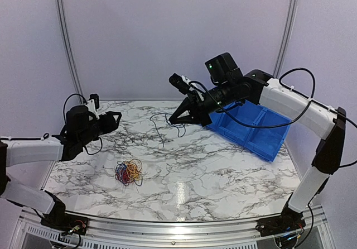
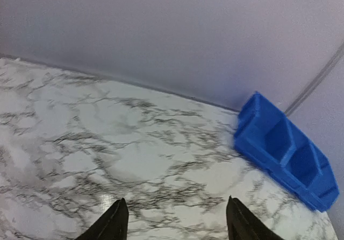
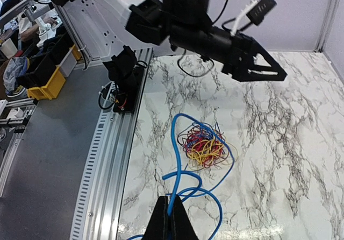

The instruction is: Untangle the cables

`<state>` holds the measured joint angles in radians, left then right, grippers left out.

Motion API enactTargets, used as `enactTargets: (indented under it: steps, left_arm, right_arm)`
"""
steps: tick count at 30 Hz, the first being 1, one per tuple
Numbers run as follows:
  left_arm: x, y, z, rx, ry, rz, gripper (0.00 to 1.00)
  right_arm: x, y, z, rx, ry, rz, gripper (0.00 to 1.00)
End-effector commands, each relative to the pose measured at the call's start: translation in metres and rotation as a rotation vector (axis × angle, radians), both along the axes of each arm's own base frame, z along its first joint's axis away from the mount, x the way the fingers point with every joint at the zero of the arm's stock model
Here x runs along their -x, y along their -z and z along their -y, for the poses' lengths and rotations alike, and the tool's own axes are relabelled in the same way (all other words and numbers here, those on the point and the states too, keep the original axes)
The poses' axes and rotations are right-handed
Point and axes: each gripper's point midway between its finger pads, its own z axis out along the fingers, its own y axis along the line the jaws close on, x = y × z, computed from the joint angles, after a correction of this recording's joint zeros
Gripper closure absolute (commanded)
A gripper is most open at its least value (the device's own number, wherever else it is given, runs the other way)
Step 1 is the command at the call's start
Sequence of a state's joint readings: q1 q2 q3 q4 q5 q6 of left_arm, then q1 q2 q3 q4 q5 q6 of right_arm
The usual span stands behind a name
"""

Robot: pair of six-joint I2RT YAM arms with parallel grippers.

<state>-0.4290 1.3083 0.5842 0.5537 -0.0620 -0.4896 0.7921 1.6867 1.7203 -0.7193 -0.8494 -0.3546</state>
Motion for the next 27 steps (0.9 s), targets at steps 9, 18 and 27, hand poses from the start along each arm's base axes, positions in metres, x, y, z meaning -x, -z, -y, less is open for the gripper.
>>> enactTargets:
  steps: [9,18,27]
  left_arm:
    - [0.113,-0.131,0.133,-0.01,0.689,0.332,0.3]
    - [0.128,-0.098,0.194,-0.359,0.891,0.209,0.25]
    - [0.118,-0.079,0.202,-0.438,0.887,0.218,0.4]
  right_arm:
    - [-0.044,0.057,0.017,0.15,0.152,0.041,1.0]
    - [-0.047,0.058,0.014,0.149,0.159,0.023,1.0]
    - [-0.04,0.056,0.011,0.133,0.124,-0.008,1.0]
